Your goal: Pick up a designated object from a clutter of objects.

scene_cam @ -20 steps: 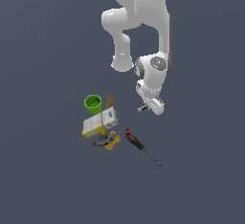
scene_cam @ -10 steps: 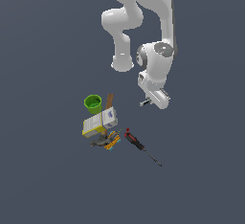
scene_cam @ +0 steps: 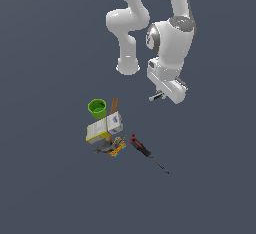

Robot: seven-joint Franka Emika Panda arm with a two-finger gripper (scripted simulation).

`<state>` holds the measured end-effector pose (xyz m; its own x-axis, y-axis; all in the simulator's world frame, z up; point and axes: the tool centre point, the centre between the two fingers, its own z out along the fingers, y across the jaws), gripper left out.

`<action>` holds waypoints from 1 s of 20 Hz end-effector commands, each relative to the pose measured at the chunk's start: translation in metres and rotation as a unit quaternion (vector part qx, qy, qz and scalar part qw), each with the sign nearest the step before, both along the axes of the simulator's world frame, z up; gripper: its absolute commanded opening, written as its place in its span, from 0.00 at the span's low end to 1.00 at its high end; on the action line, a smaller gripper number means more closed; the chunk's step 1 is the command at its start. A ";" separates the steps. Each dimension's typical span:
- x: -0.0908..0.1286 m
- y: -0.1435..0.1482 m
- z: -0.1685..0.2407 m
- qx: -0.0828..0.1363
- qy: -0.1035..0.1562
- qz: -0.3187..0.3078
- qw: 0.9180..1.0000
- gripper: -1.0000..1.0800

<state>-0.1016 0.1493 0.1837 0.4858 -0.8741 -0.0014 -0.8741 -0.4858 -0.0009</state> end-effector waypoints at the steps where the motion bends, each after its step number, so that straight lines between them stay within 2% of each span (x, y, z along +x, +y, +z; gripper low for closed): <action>1: 0.003 0.001 0.023 0.000 0.000 0.000 1.000 0.00; 20: 0.032 0.009 0.197 0.000 0.000 -0.001 1.000 0.00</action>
